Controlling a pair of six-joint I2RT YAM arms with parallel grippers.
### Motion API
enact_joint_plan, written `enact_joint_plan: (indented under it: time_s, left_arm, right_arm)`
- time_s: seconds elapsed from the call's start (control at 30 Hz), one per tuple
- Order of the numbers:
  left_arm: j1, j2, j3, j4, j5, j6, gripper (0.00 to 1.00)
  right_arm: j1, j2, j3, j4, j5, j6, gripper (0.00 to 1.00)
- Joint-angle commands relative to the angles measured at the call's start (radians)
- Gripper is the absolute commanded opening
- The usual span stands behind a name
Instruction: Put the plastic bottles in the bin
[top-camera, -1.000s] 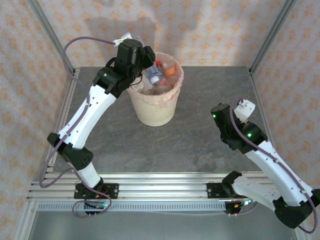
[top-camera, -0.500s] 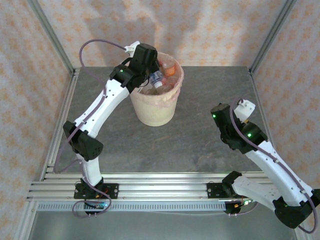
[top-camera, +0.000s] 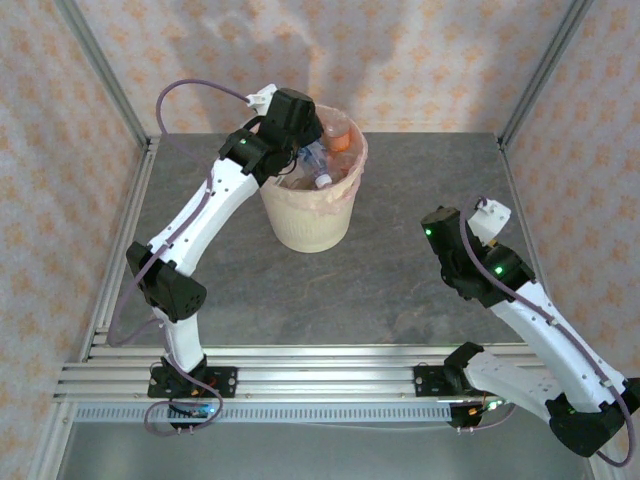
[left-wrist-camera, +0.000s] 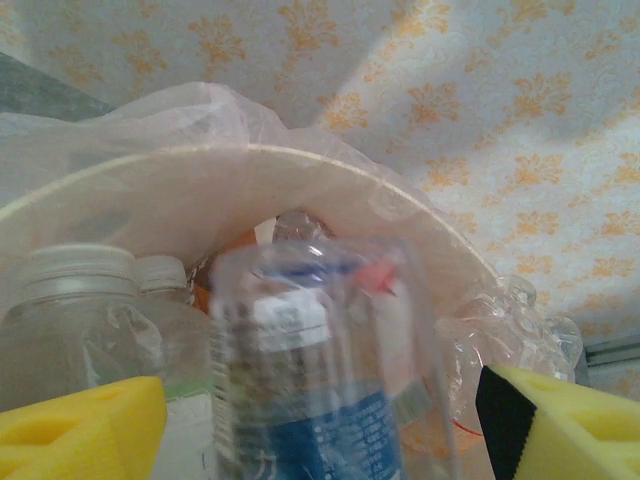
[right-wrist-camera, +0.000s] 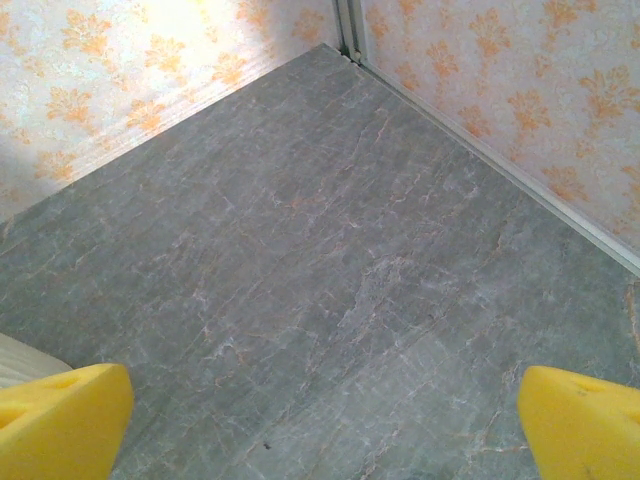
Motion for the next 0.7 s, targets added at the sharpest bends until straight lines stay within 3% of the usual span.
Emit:
enact_joint_plan:
  time_s: [0.0,0.67]
  left_arm:
    - [-0.004,-0.033,0.031,-0.036,-0.061,0.007,0.83]
    - [-0.004,-0.098,-0.079,-0.022,-0.123,0.012,0.77]
  right_arm:
    - [-0.003,-0.007,-0.003,-0.024,0.019,0.016,0.99]
    - [-0.004,-0.006,-0.002,-0.015,0.007,0.021,0.99]
